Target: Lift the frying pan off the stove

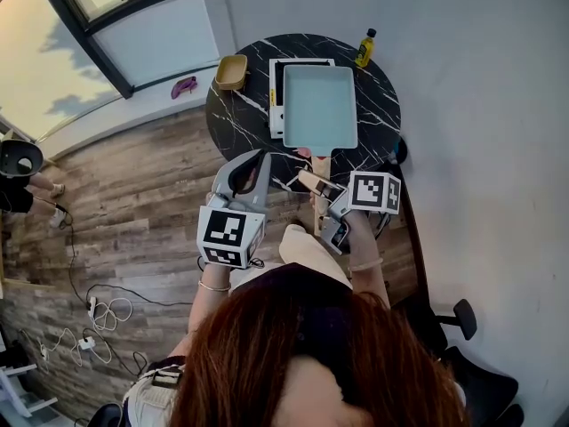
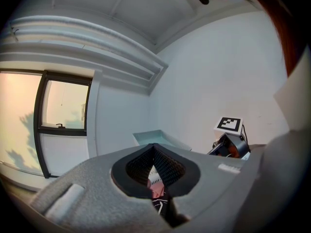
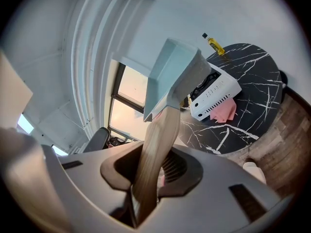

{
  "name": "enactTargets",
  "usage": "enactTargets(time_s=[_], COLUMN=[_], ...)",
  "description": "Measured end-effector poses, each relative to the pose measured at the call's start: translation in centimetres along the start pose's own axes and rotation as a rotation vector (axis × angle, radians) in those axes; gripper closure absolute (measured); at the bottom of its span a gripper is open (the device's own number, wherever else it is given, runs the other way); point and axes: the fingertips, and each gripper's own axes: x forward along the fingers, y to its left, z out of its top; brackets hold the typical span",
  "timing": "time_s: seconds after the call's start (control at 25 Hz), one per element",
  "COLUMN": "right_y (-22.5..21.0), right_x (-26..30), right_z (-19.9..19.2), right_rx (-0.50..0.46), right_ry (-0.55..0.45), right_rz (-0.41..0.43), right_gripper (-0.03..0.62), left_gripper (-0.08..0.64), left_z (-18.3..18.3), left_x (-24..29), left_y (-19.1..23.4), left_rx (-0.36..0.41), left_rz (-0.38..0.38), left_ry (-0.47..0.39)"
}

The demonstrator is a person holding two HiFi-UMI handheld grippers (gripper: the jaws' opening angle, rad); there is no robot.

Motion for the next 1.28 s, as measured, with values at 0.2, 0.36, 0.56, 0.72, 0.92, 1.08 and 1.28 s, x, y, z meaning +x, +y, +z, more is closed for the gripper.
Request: enactTargets(time_s=[0.2,0.36,0.56,0.72,0.92,1.08,1.28], right_y=[0.7,1.3,2.2,2.9,3.4,3.7,4.1], right_x=[-0.9,-1.6,-2.1,-2.7,-3.1,-3.7,-4.3], right_z=[-1.4,-2.7,-4.2,-5.2,-6.1,-6.7,-7.6], right_rx=[-0.005,-0.01,-0.013,-0.023,-0.035,-0.031,-0.034], right_ry=[-0.009,-0.014,-0.017,-0.022,-0.022,-0.029,-0.031], right_rz=[-0.004,0.0,0.006,0.009,0.005,0.006,0.003], right_gripper=[0.491,0.491,0.491,0.491,0.492,0.492,0.491], left_gripper=[0.548,0.548,0.548,0.548,0.548,0.548,0.548], left_z=[0.0,-0.1,-0.4,-0.4,-0.6,-0.9,-1.1], left_x=[-1.4,-2.6,-4.3,-5.4,-6.4,-6.9,-7.7], left_y=[-0.7,-1.3,-1.7,-2.2,-2.4,-2.7,-3.0], left_rx=[0.008,0.013,0.012,0.015,0.008,0.002,0.004], left_rz=[-0.007,-0.01,-0.008,-0.008,-0.009,-0.009,-0.012], left_ry=[-0.005,-0.012,-0.011,-0.022,-0.025,-0.02,-0.02])
